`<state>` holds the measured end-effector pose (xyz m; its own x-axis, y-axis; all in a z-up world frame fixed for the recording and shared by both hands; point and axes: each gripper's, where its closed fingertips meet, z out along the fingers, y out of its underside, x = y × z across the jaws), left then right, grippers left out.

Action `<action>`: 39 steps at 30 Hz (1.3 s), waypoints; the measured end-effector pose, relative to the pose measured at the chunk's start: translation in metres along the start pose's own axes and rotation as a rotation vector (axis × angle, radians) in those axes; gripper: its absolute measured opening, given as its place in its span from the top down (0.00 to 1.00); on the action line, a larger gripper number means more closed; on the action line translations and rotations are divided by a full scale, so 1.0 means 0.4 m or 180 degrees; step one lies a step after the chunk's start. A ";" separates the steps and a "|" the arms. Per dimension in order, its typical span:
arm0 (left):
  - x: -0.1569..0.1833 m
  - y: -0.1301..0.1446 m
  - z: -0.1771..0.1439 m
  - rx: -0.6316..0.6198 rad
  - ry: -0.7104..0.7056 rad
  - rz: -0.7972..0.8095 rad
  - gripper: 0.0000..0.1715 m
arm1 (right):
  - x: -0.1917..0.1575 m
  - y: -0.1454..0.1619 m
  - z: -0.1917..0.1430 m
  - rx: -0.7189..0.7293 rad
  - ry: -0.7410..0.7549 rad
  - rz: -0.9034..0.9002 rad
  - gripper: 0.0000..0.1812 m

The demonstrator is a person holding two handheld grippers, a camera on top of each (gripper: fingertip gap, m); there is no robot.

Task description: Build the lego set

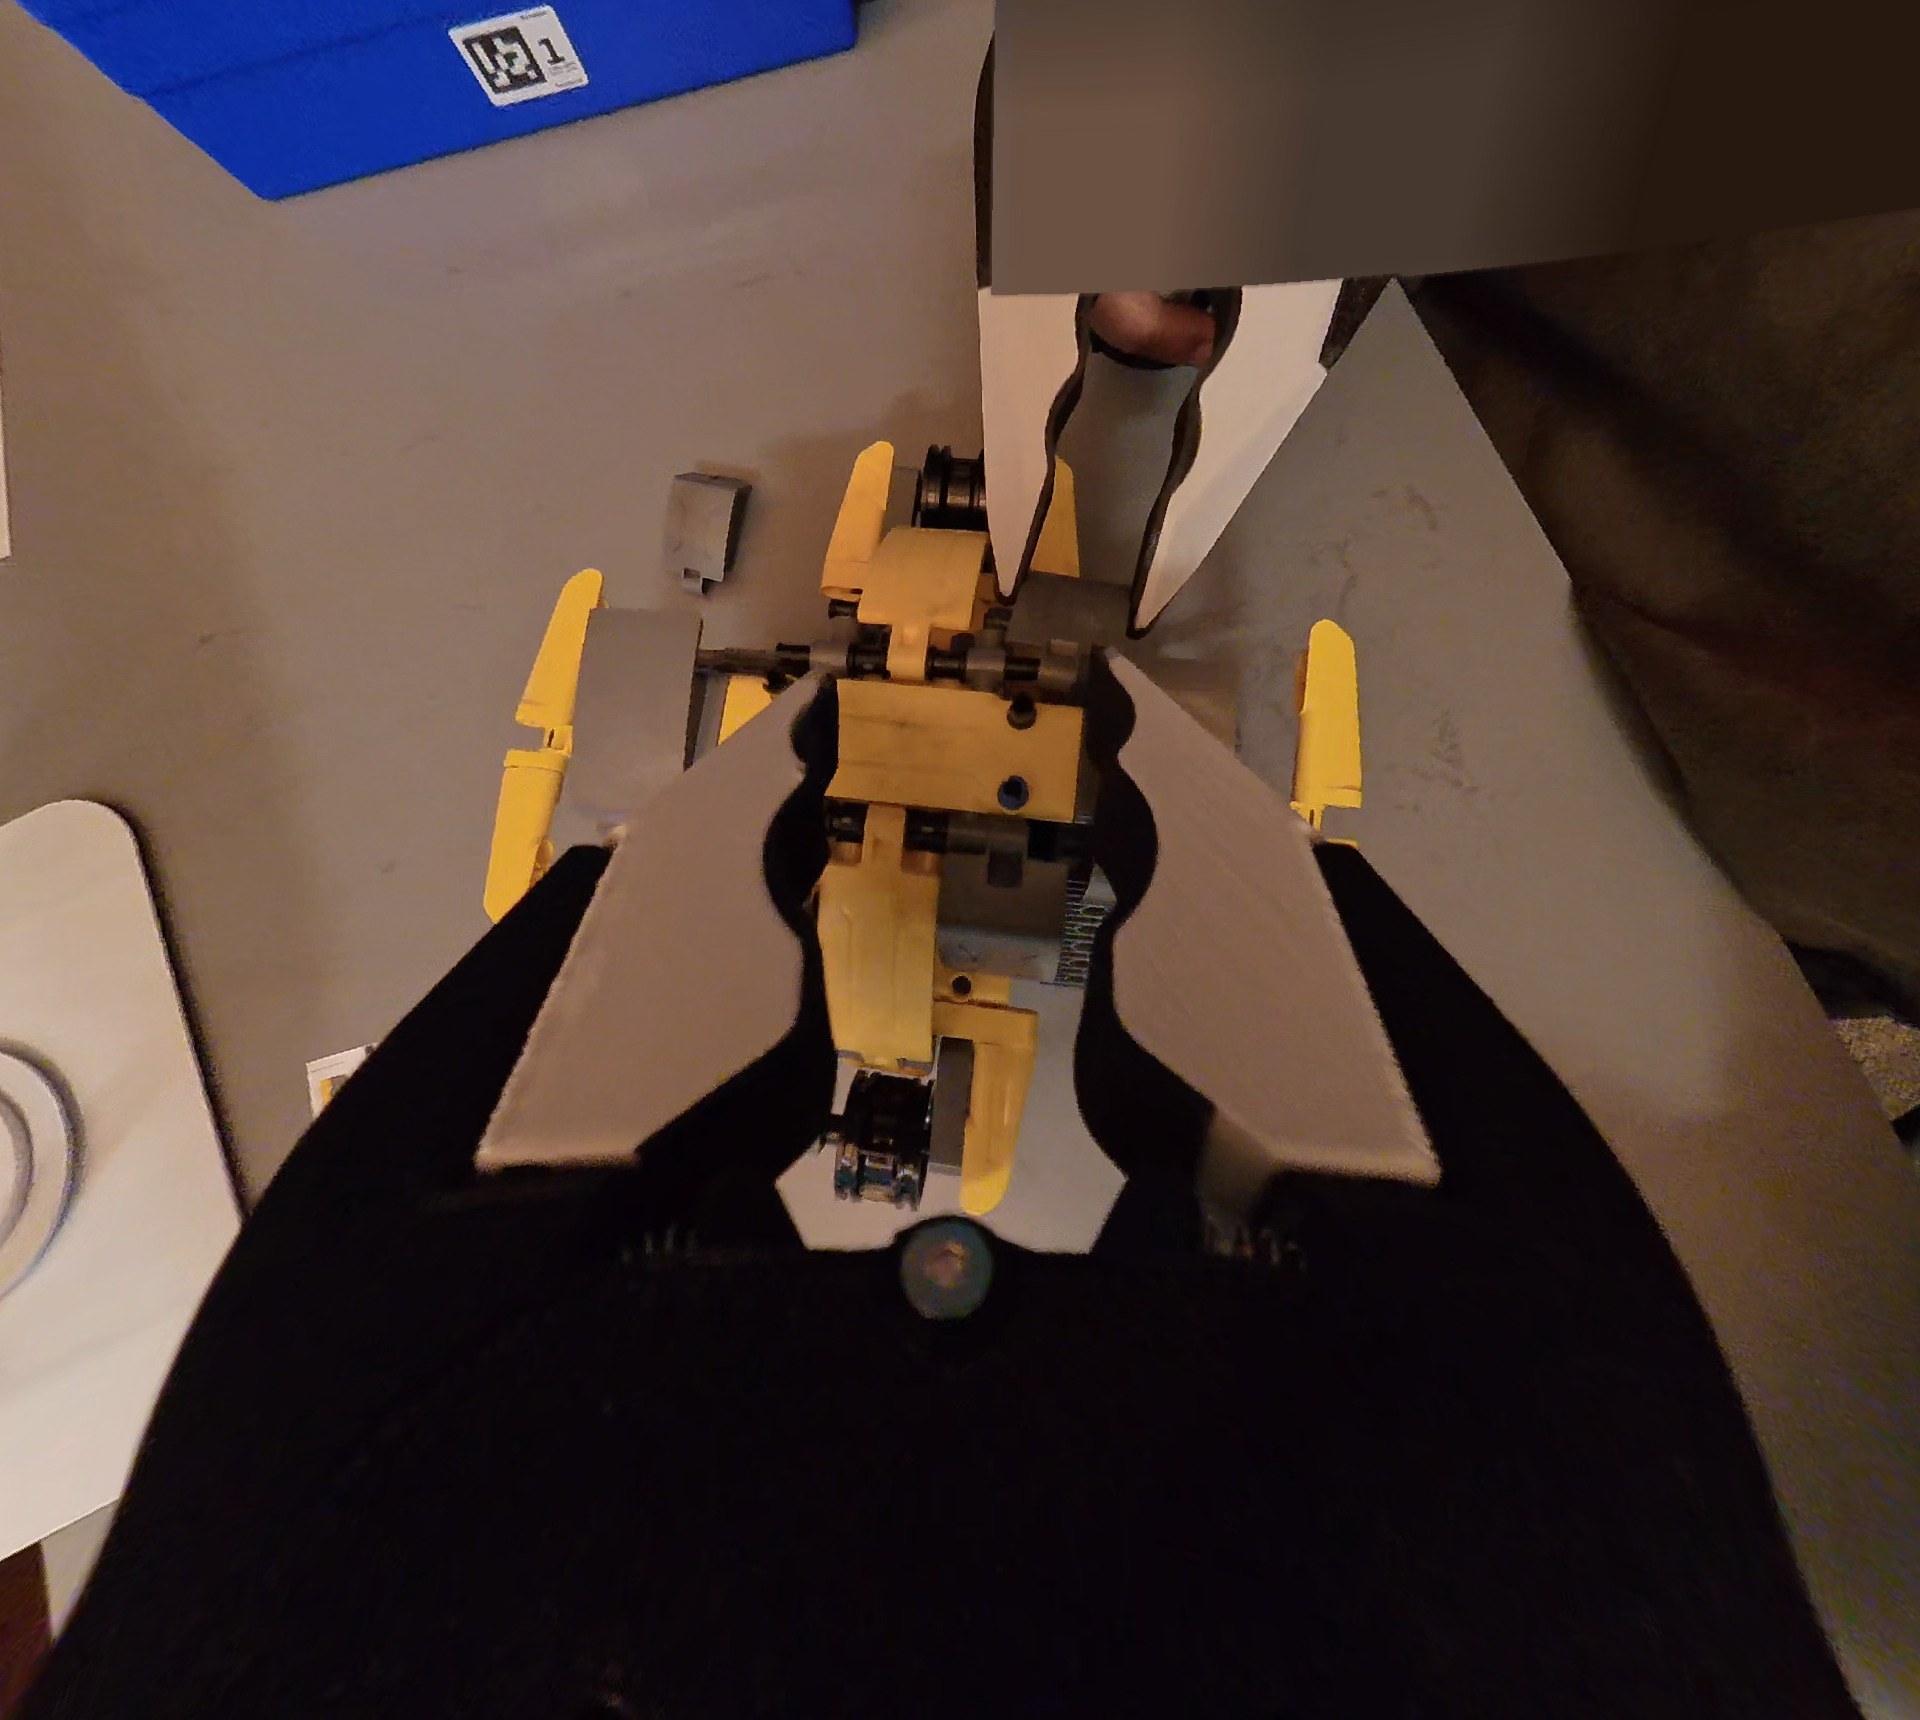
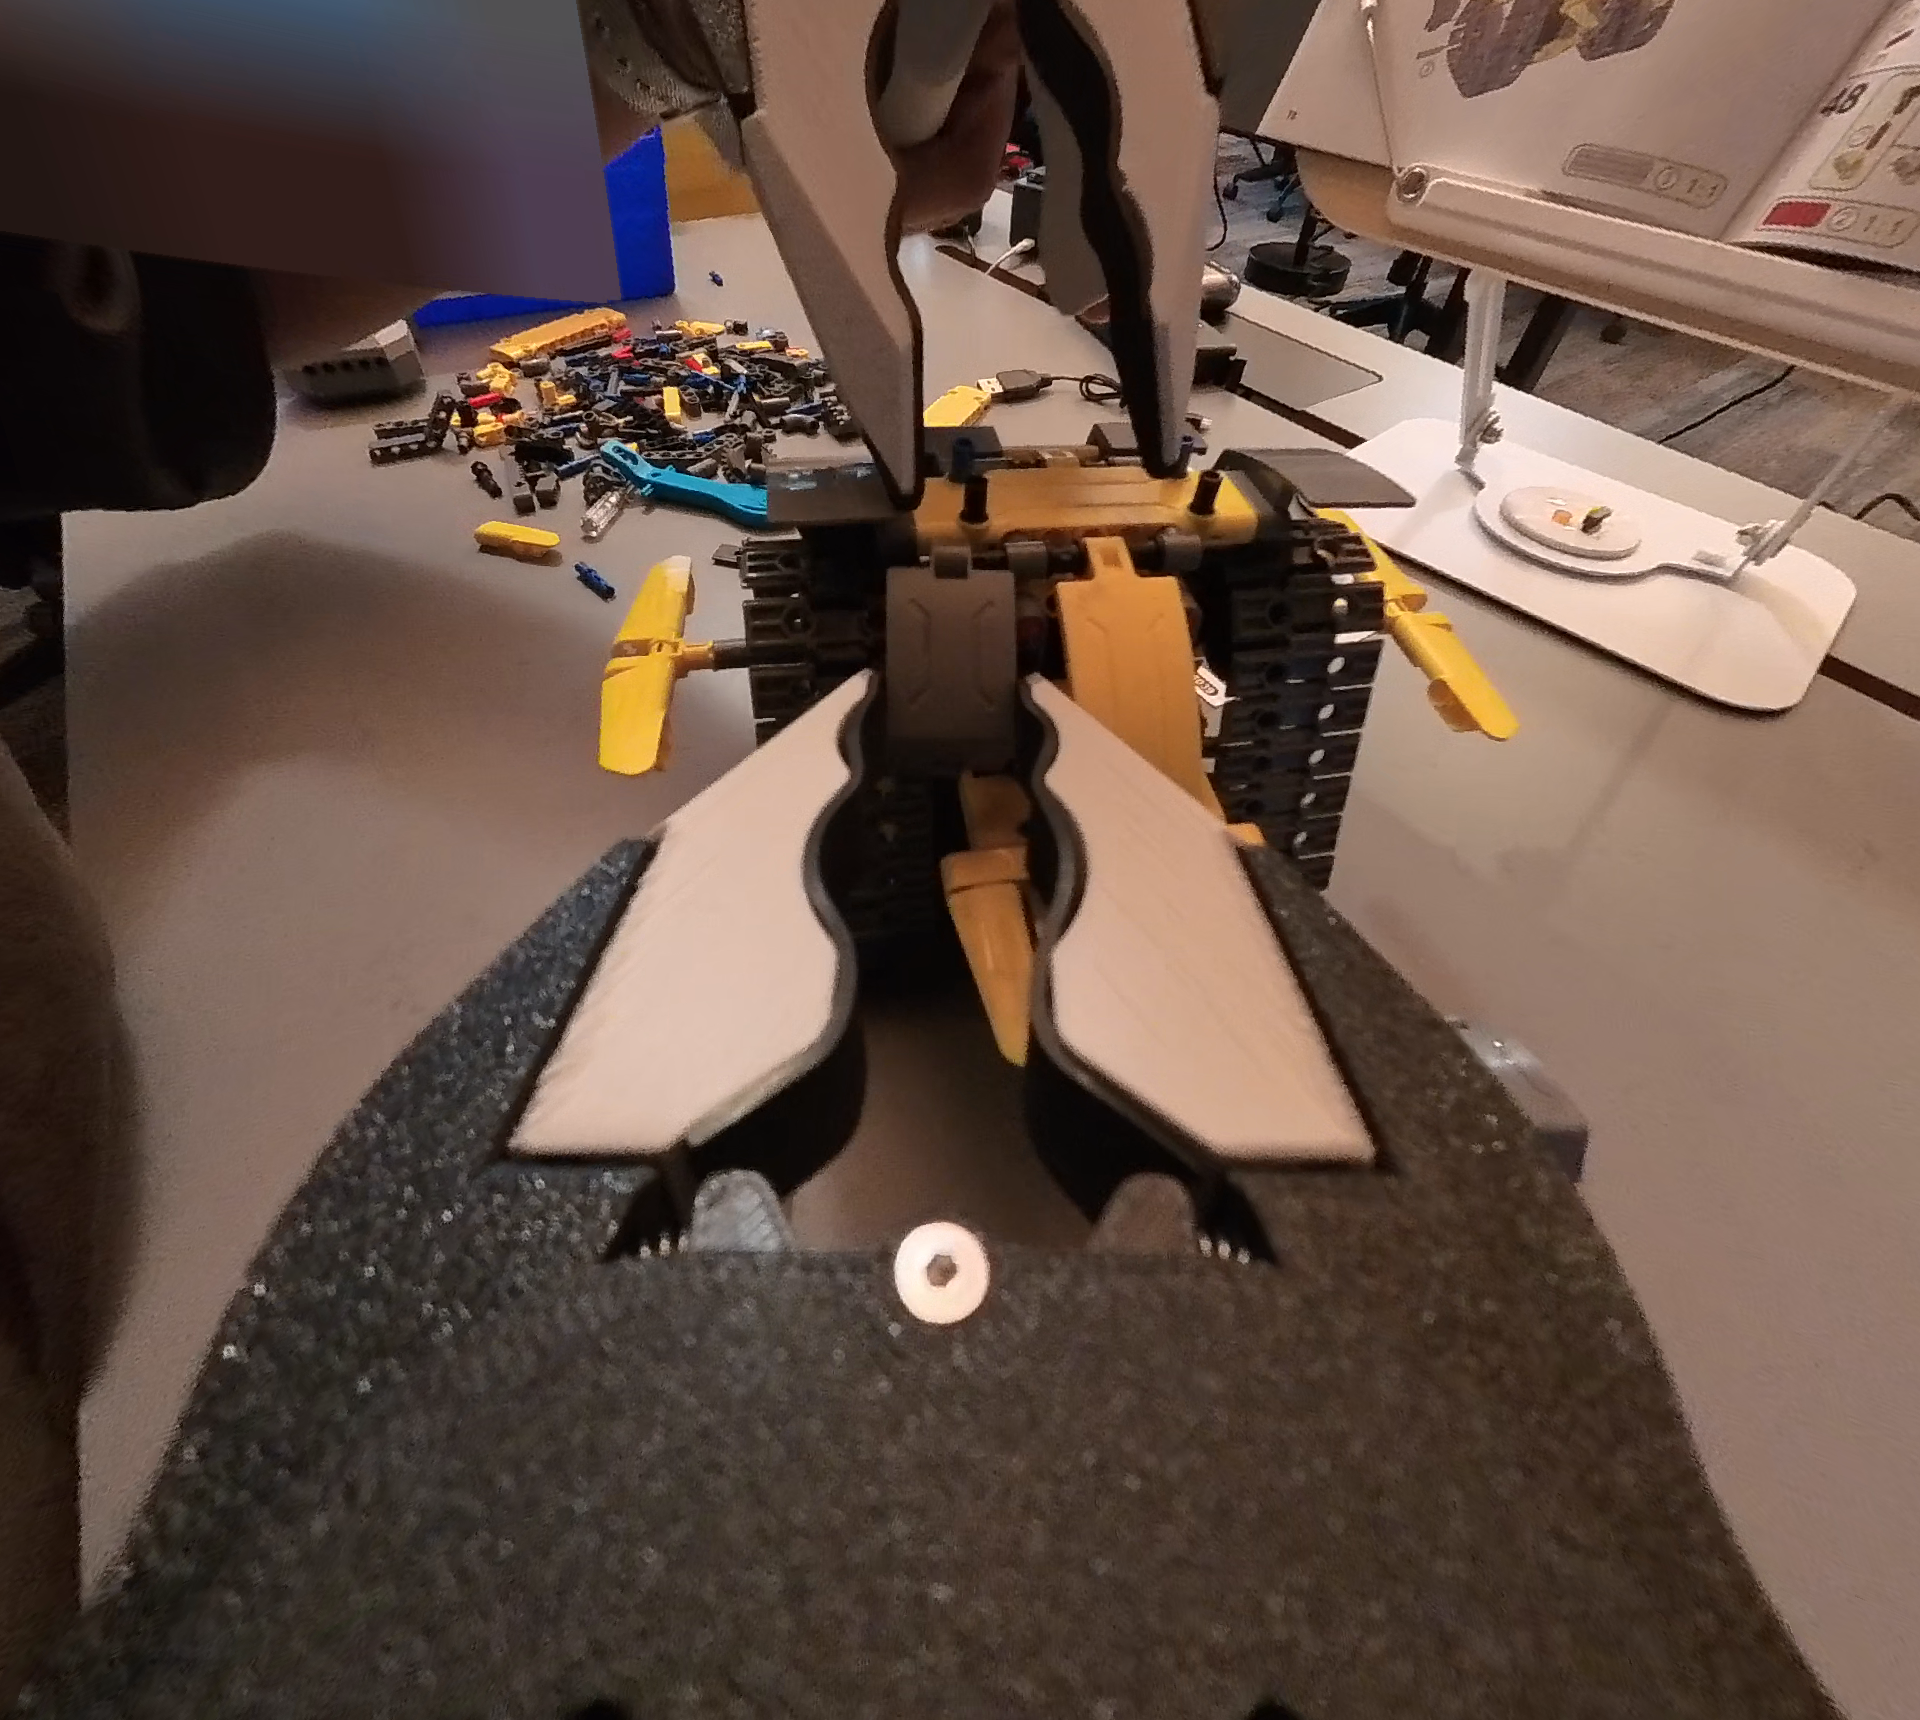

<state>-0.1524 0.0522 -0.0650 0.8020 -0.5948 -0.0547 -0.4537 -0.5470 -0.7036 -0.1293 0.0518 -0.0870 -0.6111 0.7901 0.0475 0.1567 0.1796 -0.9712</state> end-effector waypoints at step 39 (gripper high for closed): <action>-0.008 0.002 0.050 -0.0617 0.0915 0.0151 0.69 | 0.013 -0.003 -0.013 0.0264 -0.0501 0.0442 0.87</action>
<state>-0.1476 0.0656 -0.0795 0.6485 -0.7488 0.1369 -0.5754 -0.5999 -0.5560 -0.1286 0.0585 -0.0842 -0.7026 0.7016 -0.1186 0.1874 0.0216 -0.9820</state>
